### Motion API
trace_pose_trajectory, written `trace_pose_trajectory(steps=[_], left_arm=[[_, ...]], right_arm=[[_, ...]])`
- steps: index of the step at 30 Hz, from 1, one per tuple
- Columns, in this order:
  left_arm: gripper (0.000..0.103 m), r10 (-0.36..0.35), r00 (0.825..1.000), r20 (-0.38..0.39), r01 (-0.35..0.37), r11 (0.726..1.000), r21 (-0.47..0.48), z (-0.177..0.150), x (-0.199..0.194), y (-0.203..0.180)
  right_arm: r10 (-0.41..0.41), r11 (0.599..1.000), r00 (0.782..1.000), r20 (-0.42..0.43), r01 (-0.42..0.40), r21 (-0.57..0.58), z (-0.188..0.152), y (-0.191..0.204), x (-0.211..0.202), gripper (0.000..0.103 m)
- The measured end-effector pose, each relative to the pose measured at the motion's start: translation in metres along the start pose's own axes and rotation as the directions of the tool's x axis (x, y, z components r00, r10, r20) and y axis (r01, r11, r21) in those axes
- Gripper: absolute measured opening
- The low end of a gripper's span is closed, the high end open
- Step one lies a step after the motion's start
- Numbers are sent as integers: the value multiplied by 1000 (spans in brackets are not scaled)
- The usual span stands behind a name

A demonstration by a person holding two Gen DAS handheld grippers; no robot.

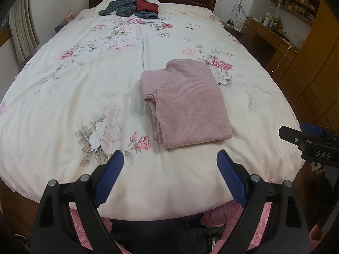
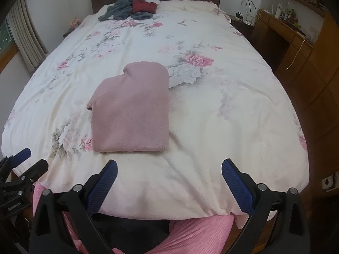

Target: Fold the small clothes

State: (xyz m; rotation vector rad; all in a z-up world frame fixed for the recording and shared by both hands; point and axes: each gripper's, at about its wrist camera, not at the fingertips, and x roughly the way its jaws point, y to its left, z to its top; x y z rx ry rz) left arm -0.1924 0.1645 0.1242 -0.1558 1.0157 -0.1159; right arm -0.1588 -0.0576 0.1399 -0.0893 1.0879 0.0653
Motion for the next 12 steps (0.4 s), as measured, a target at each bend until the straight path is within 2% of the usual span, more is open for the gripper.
trace_pose_trajectory(steps=[12], left_arm=[[89,-4,1000,-1,4,1000,-2,1,0,3]], right_arm=[[8,999,1000,-25,-7,33,-2,-2,4,99]])
